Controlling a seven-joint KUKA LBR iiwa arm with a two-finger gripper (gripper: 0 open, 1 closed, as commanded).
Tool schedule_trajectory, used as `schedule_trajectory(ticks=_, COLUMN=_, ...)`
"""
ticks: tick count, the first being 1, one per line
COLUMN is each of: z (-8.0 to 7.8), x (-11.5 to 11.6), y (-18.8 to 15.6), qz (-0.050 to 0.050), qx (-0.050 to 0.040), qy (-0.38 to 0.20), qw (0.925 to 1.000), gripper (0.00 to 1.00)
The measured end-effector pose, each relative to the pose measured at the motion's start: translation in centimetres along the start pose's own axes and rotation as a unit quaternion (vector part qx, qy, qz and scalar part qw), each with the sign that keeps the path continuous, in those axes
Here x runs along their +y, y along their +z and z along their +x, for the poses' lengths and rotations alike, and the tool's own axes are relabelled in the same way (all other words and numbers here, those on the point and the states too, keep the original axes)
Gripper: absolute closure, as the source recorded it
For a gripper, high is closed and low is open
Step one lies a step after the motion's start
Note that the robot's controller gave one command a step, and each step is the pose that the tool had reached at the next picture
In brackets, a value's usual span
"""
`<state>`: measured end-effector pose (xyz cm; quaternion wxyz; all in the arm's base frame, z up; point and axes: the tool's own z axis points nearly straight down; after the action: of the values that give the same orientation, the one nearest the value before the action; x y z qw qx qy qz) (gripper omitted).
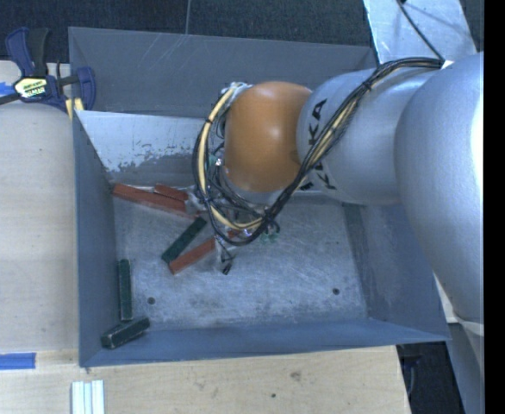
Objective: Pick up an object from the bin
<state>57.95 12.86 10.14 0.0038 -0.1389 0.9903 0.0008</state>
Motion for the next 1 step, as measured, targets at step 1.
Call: schedule_trajectory(ticks=1, z=-0.69, x=0.41, y=0.11, qz=0.0, qx=-0.0014, qy=-0.029, qw=0.9996, gripper=0.0)
